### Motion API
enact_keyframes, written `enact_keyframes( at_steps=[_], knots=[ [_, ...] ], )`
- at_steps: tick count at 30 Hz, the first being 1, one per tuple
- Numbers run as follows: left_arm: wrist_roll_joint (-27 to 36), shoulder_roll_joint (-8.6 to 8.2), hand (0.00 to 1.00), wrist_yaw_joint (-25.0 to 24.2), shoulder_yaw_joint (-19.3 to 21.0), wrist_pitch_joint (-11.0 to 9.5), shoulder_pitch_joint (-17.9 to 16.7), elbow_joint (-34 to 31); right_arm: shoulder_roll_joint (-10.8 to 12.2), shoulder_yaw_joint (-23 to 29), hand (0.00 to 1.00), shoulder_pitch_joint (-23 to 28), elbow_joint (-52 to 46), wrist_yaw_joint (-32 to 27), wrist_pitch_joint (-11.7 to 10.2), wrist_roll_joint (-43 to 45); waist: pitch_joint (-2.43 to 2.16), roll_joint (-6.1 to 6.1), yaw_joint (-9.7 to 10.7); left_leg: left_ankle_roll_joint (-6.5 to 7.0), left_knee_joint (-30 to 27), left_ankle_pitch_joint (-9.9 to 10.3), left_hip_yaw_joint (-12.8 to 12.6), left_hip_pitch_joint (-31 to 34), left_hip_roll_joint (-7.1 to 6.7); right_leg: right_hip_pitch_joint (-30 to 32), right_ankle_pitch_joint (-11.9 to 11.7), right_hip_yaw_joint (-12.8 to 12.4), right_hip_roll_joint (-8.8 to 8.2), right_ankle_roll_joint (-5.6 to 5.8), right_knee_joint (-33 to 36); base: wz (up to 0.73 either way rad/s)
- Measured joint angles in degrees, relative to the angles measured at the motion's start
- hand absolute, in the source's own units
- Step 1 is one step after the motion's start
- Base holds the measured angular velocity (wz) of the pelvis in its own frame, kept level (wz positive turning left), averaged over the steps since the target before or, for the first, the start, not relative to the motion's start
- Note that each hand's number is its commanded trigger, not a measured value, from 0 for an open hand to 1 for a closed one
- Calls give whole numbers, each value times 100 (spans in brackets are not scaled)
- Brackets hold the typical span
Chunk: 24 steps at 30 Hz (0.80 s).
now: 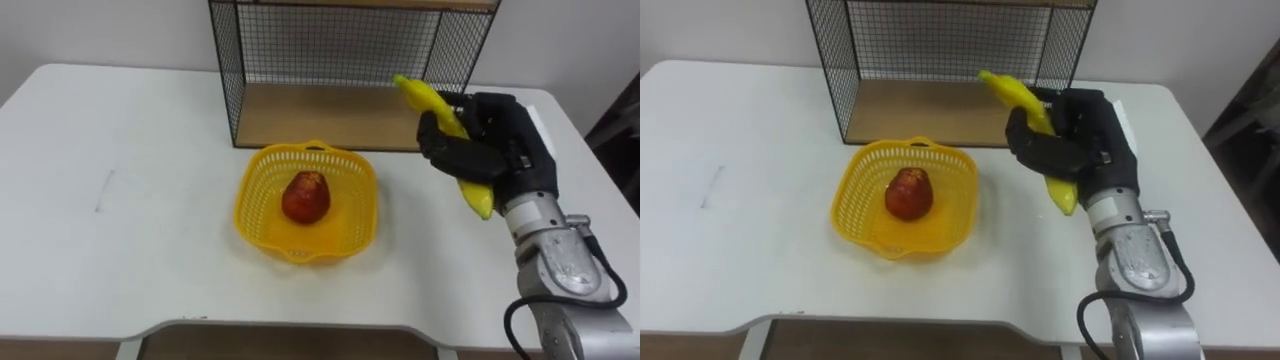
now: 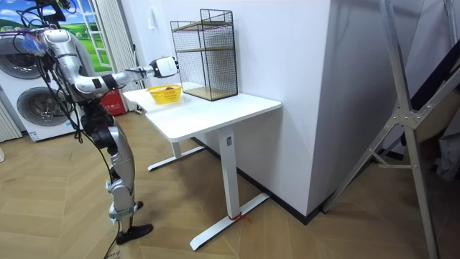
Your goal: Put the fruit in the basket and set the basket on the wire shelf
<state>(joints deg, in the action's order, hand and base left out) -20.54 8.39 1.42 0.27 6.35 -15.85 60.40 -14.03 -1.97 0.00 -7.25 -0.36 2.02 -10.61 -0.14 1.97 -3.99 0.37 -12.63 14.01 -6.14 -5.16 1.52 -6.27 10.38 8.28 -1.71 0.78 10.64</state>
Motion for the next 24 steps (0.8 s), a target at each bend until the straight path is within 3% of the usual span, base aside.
enact_keyframes(
  at_steps=[4,15,16,19,24],
  knots=[
    [38,5,0,-104,-9,-12,102,-1,0,-255,100,-10,-31,191,0,473,0,14,-121,0,-11,0,-6,22,1,23,0,-14,3,0,-1,0],
    [82,54,0,-213,-57,0,141,1,31,-761,100,-308,-29,490,17,868,42,1,-202,0,-10,0,82,84,-7,36,0,61,-3,0,-6,2],
    [78,54,0,-213,-55,0,159,-3,35,-810,90,-308,-29,528,37,903,41,1,-217,0,-13,0,106,91,-11,32,0,84,-7,0,-5,9],
    [68,56,0,-213,-52,0,179,-9,48,-814,0,-308,-28,629,62,1042,41,1,-257,3,-19,-2,159,112,-19,26,0,153,-15,0,-5,11],
    [71,56,0,-213,-56,23,188,-12,56,-852,0,-308,-21,677,62,1091,40,3,-292,2,-54,-3,240,151,-20,26,0,278,-20,0,-4,10]
  ],
)
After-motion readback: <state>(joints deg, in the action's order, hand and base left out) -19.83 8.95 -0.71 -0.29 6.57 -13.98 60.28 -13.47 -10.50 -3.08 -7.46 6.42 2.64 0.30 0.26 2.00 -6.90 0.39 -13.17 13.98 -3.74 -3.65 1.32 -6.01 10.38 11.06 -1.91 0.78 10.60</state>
